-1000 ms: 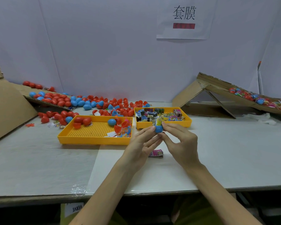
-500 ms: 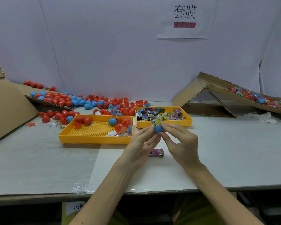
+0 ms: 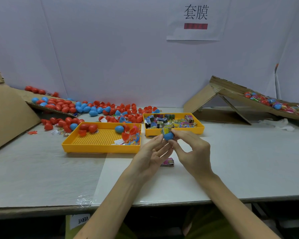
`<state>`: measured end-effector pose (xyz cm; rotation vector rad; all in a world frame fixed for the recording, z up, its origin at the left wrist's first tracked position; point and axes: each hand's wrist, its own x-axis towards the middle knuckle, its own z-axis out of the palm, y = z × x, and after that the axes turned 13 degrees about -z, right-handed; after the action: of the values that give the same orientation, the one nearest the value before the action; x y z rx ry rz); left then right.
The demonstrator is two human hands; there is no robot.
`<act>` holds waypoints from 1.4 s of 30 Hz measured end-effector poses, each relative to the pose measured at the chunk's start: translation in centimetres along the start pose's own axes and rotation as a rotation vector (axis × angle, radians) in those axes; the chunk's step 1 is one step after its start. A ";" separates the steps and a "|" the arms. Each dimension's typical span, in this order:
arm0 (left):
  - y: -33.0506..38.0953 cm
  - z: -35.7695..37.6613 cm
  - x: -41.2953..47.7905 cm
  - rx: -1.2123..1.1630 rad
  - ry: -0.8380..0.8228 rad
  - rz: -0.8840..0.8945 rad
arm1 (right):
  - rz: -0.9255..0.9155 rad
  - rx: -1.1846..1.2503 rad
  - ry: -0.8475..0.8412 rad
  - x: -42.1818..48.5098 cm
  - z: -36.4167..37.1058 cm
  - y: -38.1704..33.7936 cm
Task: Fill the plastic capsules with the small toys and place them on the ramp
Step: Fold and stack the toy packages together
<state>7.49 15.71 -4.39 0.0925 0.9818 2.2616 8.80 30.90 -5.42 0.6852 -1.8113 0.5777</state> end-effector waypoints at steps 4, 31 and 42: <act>0.0 0.3 -0.1 0.069 0.053 -0.009 | -0.014 -0.008 -0.004 -0.2 0.1 0.1; -0.2 0.3 -0.1 0.286 0.076 0.003 | -0.069 -0.039 0.042 -0.5 0.3 0.6; -0.1 0.9 -0.3 0.253 0.113 0.116 | -0.039 0.060 -0.038 -0.3 0.2 0.3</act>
<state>8.08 16.20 -3.76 0.1348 1.3518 2.2559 8.60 31.03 -5.75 0.7749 -1.8176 0.5989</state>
